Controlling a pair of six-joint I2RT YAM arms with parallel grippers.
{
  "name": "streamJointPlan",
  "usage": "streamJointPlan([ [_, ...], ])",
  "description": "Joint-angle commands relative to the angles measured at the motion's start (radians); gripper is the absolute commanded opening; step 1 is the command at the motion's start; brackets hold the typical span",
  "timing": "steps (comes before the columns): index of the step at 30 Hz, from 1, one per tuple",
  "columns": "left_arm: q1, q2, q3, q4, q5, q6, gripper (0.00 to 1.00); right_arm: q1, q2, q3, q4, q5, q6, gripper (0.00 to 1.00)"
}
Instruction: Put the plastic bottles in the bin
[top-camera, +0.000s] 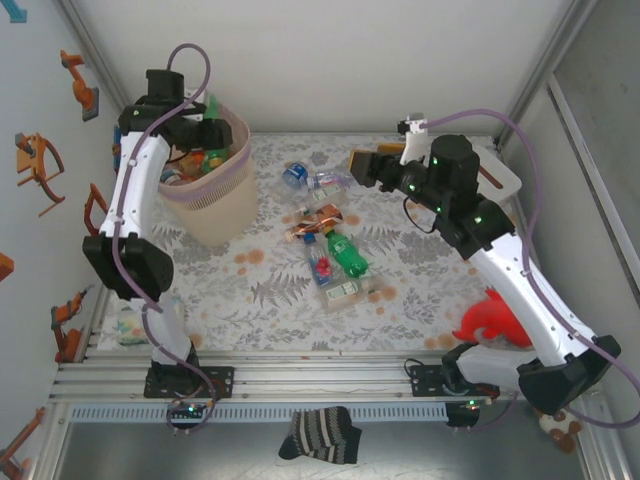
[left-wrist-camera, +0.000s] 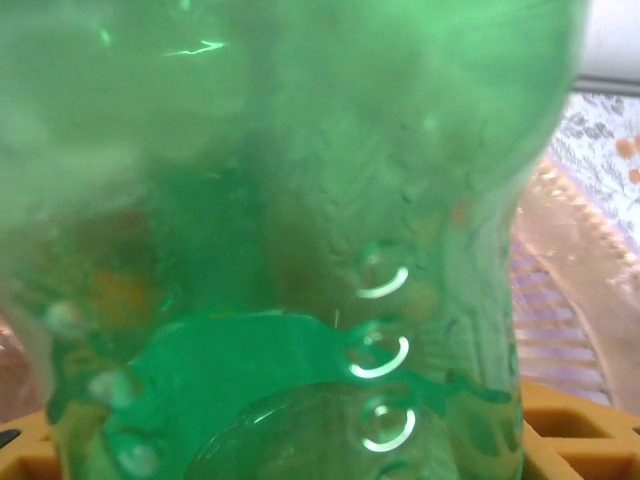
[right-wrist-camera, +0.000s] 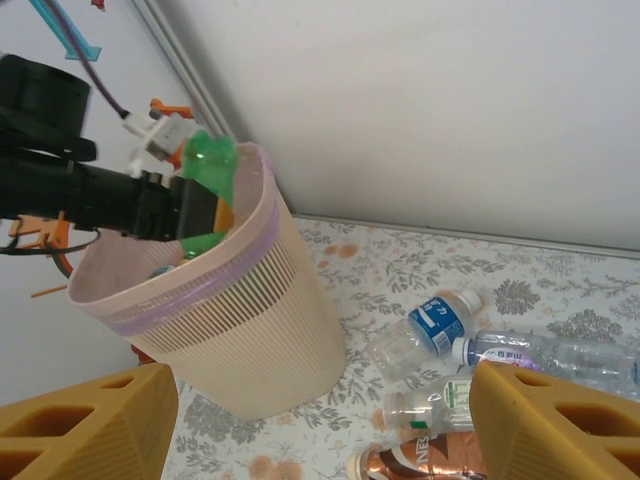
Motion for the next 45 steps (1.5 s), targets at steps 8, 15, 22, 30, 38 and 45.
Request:
streamJointPlan([
  [8,0.012,0.162,0.122,-0.184,0.086,0.008,0.46,0.000,-0.044,-0.014,-0.010,0.034,-0.010,0.76],
  [15,0.021,0.176,0.114,-0.208,0.089,-0.015,0.64,0.000,-0.039,-0.011,-0.009,0.030,-0.008,0.76],
  [22,0.021,0.093,0.113,-0.200,0.063,-0.028,0.80,0.000,-0.037,-0.010,-0.020,0.043,-0.013,0.76],
  [30,0.021,-0.022,0.102,-0.181,0.036,-0.037,0.86,0.000,-0.015,-0.013,-0.066,0.076,-0.020,0.75],
  [38,0.021,-0.130,0.028,-0.123,0.067,-0.055,0.84,0.000,0.065,0.038,-0.238,0.131,-0.041,0.71],
  [45,0.021,-0.279,-0.203,0.098,0.196,-0.111,0.83,0.002,0.172,0.105,-0.406,0.048,-0.128,0.69],
])
